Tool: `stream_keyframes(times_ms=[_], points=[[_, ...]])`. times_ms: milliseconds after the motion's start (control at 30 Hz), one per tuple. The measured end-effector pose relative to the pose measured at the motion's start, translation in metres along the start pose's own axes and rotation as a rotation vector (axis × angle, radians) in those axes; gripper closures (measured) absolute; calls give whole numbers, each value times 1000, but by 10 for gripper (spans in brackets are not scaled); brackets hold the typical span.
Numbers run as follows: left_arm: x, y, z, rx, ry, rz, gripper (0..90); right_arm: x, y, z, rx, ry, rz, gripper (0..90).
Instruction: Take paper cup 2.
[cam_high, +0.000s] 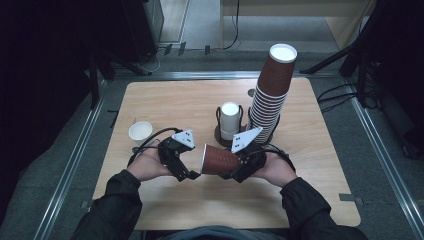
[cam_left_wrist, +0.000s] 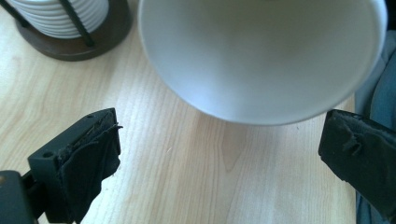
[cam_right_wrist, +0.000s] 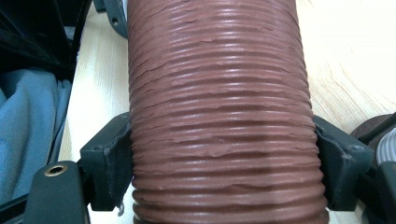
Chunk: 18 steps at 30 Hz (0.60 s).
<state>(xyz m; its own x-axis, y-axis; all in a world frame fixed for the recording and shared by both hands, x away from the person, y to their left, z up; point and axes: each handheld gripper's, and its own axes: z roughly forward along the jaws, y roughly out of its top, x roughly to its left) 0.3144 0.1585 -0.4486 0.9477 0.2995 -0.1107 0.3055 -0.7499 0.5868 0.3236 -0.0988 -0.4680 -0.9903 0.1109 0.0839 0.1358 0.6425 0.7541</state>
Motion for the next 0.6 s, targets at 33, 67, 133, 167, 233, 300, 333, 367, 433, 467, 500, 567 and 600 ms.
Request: stream_keyframes(times_ms=[33,67,133,167,233,300,333,367,433,467,500,567,600], points=[[0,0,0,0,0,0,0,0,0,0,0,0,0,197],[0,-2,-1,-12,-6,-5,0,0,0,-1,-1,0,-2,197],[1,-3,-2,-34,-18,-12,0,0,0,-1,-1,2,0,197],[0,-3,-3,-51,-23,-14,0,1,0,-1,0,6,7,197],[0,-3,-3,-83,-33,-16,0,1,0,-1,-1,9,8,197],[1,-3,-4,-131,-52,-29,0,1,0,-1,-7,11,6,196],[2,-4,-3,-156,-71,-35,0,1,1,-2,-15,7,-4,196],[2,-4,-3,-170,-77,-36,0,1,1,-2,-21,10,-7,196],[2,-5,-2,-211,-80,-30,0,2,1,-3,-28,20,2,196],[2,-5,-2,-225,-91,-36,0,2,1,-4,-34,18,-1,196],[2,-5,-1,-236,-99,-39,0,3,1,-4,-35,22,5,196],[2,-4,0,-242,-103,-37,0,2,1,-5,-49,23,0,196],[1,-4,2,-243,-108,-36,0,2,1,-5,-49,23,0,196]])
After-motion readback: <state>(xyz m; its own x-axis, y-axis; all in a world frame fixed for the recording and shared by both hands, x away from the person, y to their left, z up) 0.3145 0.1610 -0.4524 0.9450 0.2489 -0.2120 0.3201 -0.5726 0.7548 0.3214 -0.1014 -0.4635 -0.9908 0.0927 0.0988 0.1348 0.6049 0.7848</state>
